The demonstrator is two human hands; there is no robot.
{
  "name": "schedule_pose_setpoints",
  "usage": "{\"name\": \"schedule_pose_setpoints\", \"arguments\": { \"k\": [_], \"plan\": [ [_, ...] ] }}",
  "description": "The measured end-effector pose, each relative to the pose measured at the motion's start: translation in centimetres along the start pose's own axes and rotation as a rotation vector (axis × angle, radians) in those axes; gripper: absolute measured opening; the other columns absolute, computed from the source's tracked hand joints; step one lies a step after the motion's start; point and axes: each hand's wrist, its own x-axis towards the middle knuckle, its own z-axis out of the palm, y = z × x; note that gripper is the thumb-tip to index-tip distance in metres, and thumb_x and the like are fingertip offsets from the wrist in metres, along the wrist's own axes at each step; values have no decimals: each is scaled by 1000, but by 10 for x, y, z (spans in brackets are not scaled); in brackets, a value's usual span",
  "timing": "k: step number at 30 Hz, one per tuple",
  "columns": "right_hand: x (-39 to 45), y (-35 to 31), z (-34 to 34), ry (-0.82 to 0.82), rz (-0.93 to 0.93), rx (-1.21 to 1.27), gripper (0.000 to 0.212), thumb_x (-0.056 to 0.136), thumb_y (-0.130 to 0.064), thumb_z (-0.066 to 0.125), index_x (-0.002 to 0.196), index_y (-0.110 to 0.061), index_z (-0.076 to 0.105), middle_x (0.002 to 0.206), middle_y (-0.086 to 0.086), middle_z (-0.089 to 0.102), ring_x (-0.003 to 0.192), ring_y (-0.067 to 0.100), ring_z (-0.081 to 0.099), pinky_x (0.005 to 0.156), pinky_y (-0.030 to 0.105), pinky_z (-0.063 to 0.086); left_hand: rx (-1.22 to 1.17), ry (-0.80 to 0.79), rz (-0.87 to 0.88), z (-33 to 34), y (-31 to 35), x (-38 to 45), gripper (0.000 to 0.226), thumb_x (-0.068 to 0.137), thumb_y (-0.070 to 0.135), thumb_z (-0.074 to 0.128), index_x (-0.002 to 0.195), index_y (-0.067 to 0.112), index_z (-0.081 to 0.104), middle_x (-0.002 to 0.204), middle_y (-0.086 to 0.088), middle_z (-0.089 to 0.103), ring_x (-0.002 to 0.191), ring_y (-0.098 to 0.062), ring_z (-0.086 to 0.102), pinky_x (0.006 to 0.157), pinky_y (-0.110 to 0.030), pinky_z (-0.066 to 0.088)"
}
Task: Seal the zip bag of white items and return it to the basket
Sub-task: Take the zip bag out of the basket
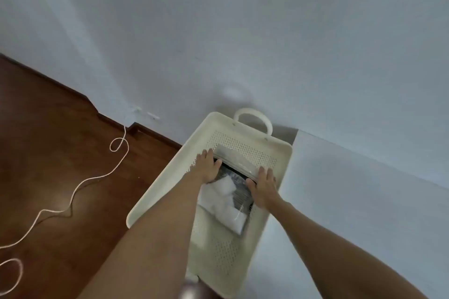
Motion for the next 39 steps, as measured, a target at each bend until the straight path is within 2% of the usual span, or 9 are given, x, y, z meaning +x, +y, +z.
{"name": "schedule_pose_setpoints", "arguments": {
  "k": [5, 10, 15, 21, 26, 30, 32, 35, 39],
  "plan": [
    [7, -5, 8, 78, 101, 110, 71, 100, -38, 41, 153, -7, 7, 161, 22, -3, 146, 45, 12, 116, 52, 19, -108, 16, 52, 10, 3, 14, 62, 104, 34, 33, 155, 9, 8, 161, -19, 15, 148, -34, 19, 120, -49, 19],
    [12, -7, 8, 144, 120, 143, 45, 95, -34, 54, 129, -4, 49, 146, 23, 34, 127, 39, 44, 107, 43, 36, -270, 78, -35, 8, 4, 20, 62, 102, 42, 31, 153, 11, 15, 159, -21, 20, 145, -37, 25, 118, -45, 21],
    [5, -12, 1, 206, 93, 225, 38, 89, -32, 64, 119, -10, 58, 132, 16, 49, 119, 28, 47, 99, 33, 37, -442, 84, -194, -12, 3, 19, 75, 98, 58, 27, 147, 2, 34, 150, -20, 40, 136, -36, 41, 115, -46, 32],
    [-20, -18, -14, 288, -89, 267, 19, 91, -22, 63, 103, -7, 65, 117, 13, 60, 116, 25, 50, 89, 25, 33, -779, 65, -266, -45, 22, -6, 70, 94, 61, 36, 132, 5, 51, 118, -9, 61, 97, -22, 62, 71, -27, 52],
    [-57, -30, -45, 410, -263, 344, 11, 91, -14, 62, 97, -6, 67, 121, 12, 56, 122, 28, 49, 86, 14, 28, -874, 75, -135, -79, 57, -43, 65, 97, 55, 38, 135, 3, 47, 136, -15, 54, 121, -30, 55, 86, -34, 51],
    [-94, -36, -84, 529, -349, 459, 7, 91, -13, 63, 95, -10, 68, 145, 20, 37, 143, 29, 31, 96, 17, 29, -928, 66, -21, -100, 94, -87, 60, 98, 52, 39, 129, 2, 53, 110, -13, 62, 89, -25, 59, 70, -32, 49],
    [-117, -31, -106, 582, -376, 519, 7, 91, -14, 63, 93, -12, 69, 149, 23, 33, 148, 21, 21, 97, 15, 29, -933, 35, 37, -105, 116, -111, 58, 97, 54, 42, 121, 5, 59, 92, -8, 61, 74, -21, 57, 60, -28, 46],
    [-151, -8, -140, 566, -342, 624, 10, 89, -17, 66, 98, -15, 71, 154, 20, 25, 128, -10, 33, 80, -3, 35, -943, -25, 123, -97, 148, -139, 52, 91, 57, 51, 101, 8, 67, 93, -9, 65, 81, -23, 62, 74, -35, 55],
    [-194, 46, -177, 473, -263, 896, 37, 79, -14, 74, 111, -29, 62, 128, 8, 52, 107, 8, 63, 86, 35, 55, -912, -123, 191, -62, 190, -170, 48, 87, 46, 66, 110, 4, 69, 96, -8, 66, 86, -23, 64, 84, -37, 57]
  ]
}}
